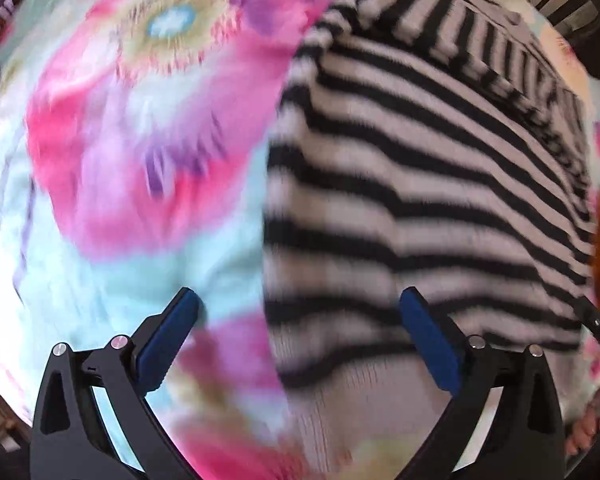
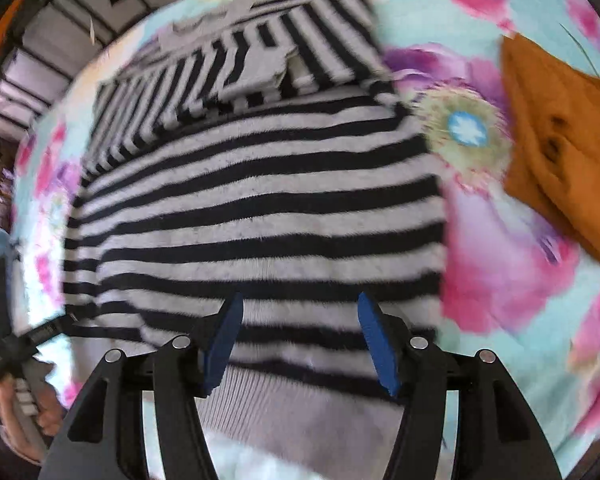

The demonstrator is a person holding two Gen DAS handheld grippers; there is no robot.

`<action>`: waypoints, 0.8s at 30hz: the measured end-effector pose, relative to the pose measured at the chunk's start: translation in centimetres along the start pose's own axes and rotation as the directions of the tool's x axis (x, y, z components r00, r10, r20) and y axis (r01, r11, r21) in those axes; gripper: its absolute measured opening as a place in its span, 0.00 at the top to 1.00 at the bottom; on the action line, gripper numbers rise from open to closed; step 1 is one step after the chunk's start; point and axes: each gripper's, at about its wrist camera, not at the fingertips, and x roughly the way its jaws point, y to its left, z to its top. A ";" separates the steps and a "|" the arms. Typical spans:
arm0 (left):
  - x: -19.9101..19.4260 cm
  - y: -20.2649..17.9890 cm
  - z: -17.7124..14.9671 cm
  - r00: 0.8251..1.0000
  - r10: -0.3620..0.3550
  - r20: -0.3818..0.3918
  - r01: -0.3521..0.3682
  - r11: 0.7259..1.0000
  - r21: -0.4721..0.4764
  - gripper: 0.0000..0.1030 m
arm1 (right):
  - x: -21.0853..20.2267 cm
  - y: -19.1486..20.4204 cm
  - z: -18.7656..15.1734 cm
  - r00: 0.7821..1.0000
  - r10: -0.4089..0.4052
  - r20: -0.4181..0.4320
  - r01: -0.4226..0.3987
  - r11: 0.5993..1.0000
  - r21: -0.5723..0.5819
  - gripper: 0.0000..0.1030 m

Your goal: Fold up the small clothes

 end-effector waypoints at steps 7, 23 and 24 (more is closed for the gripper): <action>-0.3 -3.2 -3.8 0.999 -0.040 -0.019 0.043 0.988 0.147 0.13 | -3.4 -5.2 -1.8 0.999 0.023 0.037 -0.029 0.988 0.150 0.42; -1.0 2.9 -6.1 0.991 -0.128 -0.035 0.129 0.991 0.021 0.44 | 0.9 -3.3 -6.3 0.985 0.103 -0.137 -0.081 0.984 0.156 0.81; -1.0 2.9 -6.1 0.992 -0.125 -0.033 0.125 0.992 0.024 0.45 | 0.7 -2.9 -6.3 0.986 0.106 -0.127 -0.088 0.986 0.141 0.91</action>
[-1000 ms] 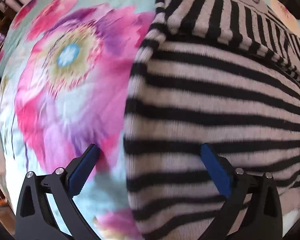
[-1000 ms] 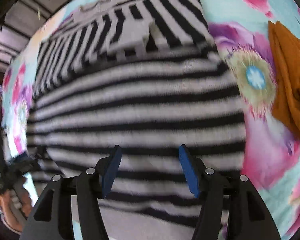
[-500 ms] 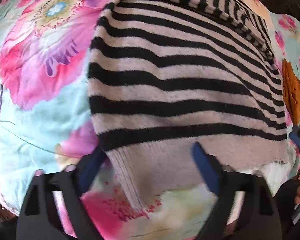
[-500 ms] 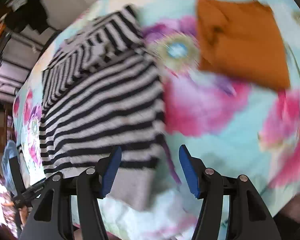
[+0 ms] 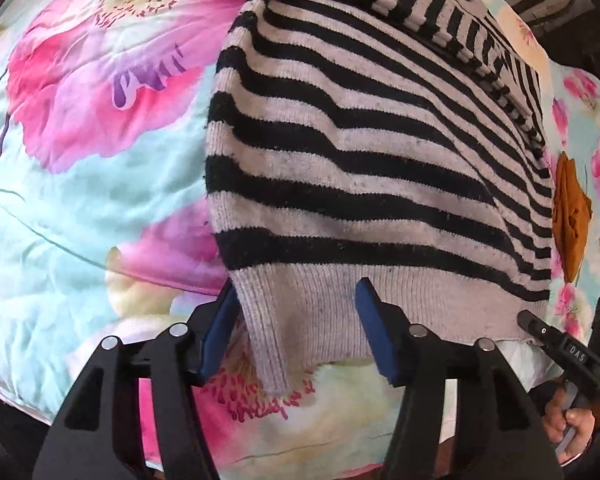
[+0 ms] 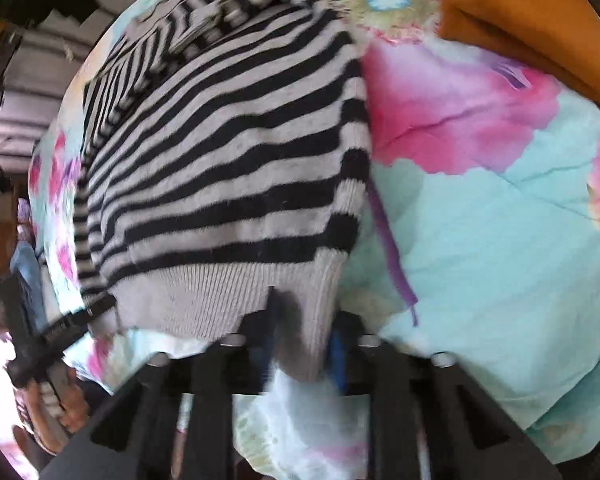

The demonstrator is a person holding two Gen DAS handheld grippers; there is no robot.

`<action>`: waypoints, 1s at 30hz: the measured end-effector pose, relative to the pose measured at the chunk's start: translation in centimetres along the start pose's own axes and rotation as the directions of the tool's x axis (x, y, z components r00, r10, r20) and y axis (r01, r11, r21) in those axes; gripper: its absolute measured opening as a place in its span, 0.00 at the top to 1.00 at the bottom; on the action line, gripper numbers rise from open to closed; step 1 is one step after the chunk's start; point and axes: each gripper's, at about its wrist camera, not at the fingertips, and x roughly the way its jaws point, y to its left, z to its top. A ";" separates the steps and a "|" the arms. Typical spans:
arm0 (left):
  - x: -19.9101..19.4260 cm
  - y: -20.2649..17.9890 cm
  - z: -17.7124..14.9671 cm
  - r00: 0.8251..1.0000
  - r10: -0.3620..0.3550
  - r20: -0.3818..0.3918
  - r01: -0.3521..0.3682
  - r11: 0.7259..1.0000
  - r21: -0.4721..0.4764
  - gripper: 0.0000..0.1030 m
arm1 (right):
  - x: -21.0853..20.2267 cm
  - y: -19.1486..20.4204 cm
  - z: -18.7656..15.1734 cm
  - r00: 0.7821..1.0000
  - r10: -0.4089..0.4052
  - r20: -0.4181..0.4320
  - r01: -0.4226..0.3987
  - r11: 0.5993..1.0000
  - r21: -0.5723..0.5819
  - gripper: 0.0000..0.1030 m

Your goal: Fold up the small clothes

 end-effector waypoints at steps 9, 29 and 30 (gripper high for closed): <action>-3.0 1.0 -0.1 0.992 -0.109 0.066 0.115 0.990 -0.086 0.92 | -3.6 -1.1 -0.4 0.991 0.100 0.084 -0.105 0.992 0.063 0.93; -3.1 0.3 -0.3 0.996 -0.060 0.072 0.065 0.995 -0.080 0.93 | -3.5 -1.2 -0.6 0.985 0.144 0.090 -0.154 0.982 0.111 0.93; -3.7 0.5 -0.3 0.994 -0.070 0.085 0.077 0.994 -0.084 0.93 | -4.0 -1.3 -0.5 0.980 0.170 0.105 -0.182 0.976 0.121 0.93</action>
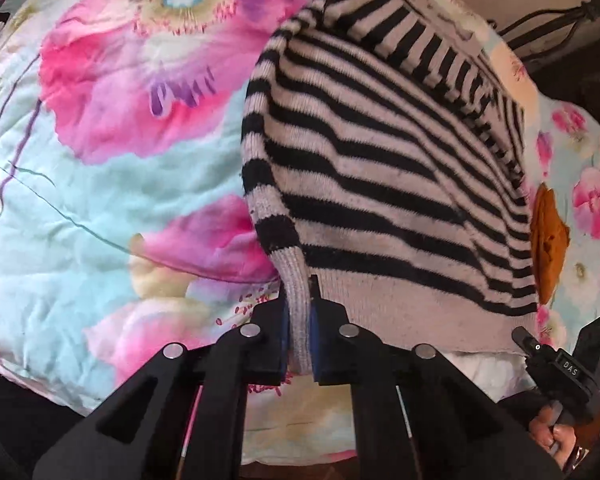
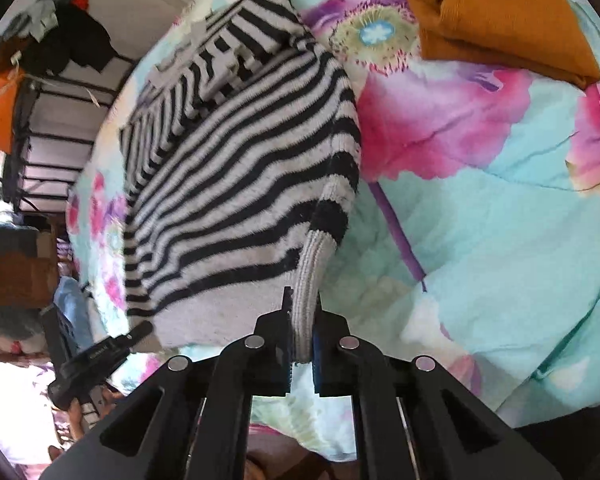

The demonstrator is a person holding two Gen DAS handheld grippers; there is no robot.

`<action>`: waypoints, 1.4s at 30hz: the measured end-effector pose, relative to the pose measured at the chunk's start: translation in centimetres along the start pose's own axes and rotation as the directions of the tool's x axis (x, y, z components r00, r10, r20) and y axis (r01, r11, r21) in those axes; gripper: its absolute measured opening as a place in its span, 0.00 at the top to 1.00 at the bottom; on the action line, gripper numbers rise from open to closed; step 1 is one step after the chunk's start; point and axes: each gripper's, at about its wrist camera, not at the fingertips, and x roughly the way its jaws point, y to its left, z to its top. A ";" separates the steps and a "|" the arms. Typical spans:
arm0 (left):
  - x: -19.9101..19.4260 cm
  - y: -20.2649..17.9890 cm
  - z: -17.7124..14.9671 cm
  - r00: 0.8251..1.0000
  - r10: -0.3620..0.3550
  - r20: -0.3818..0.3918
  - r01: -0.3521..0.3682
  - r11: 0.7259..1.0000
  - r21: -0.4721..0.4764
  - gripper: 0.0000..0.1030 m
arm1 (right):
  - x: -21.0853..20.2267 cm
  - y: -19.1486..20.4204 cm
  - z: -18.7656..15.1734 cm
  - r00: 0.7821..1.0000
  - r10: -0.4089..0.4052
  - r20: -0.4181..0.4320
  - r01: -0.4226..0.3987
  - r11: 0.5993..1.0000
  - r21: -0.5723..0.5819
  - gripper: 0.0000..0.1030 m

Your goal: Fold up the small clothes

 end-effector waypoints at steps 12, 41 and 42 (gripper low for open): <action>-4.4 -2.6 2.9 0.991 -0.071 0.116 0.065 0.996 0.058 0.93 | -3.4 2.5 2.8 0.980 0.178 0.085 -0.180 0.984 0.012 0.93; -5.7 -9.5 23.3 0.933 -0.085 0.349 0.052 0.993 0.104 0.93 | -0.6 12.9 24.0 0.949 0.155 0.276 -0.130 0.986 -0.105 0.93; -5.3 -9.5 23.9 0.933 -0.086 0.349 0.054 0.993 0.100 0.93 | -0.1 13.0 24.7 0.949 0.151 0.277 -0.128 0.987 -0.102 0.93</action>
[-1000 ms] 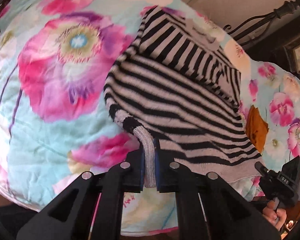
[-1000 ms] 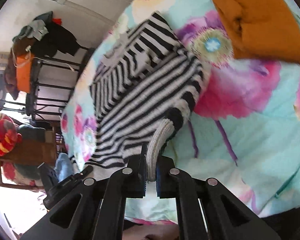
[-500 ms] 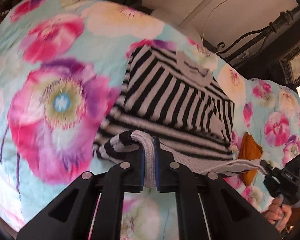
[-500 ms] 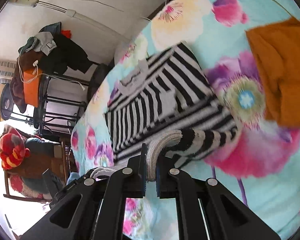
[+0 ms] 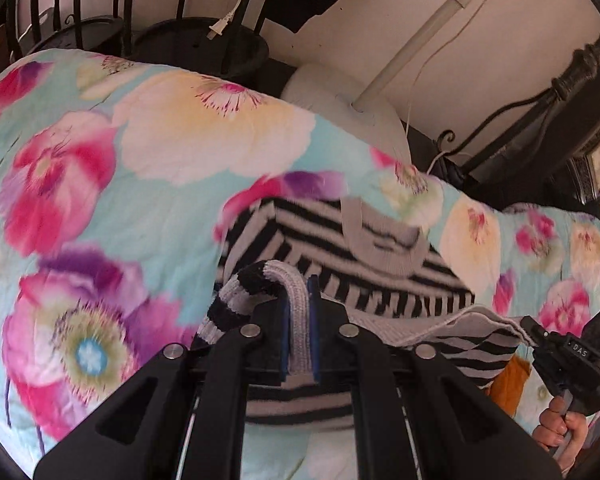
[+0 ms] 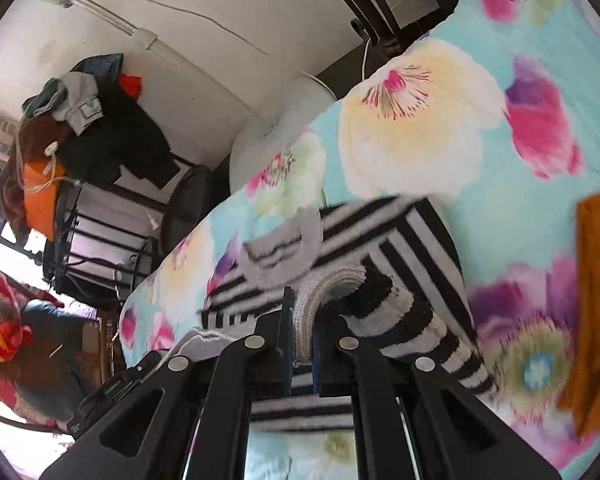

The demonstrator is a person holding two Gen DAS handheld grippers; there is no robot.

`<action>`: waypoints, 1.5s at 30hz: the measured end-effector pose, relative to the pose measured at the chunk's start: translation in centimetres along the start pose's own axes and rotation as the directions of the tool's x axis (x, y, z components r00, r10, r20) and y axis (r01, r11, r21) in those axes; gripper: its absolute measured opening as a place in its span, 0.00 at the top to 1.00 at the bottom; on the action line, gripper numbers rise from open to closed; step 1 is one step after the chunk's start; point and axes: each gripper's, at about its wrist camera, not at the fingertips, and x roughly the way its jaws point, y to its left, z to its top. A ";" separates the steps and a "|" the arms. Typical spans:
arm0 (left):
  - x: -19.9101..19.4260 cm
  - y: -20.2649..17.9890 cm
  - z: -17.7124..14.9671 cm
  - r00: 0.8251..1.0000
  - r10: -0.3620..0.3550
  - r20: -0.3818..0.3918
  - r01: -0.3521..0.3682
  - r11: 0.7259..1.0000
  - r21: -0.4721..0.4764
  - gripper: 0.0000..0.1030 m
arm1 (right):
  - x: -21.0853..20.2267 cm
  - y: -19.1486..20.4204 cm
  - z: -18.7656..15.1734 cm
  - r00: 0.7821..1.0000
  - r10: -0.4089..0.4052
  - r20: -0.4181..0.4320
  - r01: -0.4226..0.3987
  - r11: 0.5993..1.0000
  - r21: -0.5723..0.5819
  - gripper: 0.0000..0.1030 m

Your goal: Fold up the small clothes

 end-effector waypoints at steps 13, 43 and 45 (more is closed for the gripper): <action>6.8 -0.4 4.0 1.000 0.022 -0.006 -0.022 1.000 0.014 0.93 | 6.6 -1.3 4.5 0.999 -0.047 0.012 0.047 0.999 0.018 0.93; 11.9 -3.8 1.0 0.978 0.210 0.003 -0.202 0.933 0.297 0.20 | 11.5 0.2 1.0 0.987 -0.157 -0.021 0.149 0.965 -0.214 0.72; 13.8 -1.8 0.6 0.965 0.261 -0.018 -0.244 0.923 0.296 0.25 | 12.5 -2.2 1.0 0.975 -0.218 -0.044 0.207 0.963 -0.173 0.76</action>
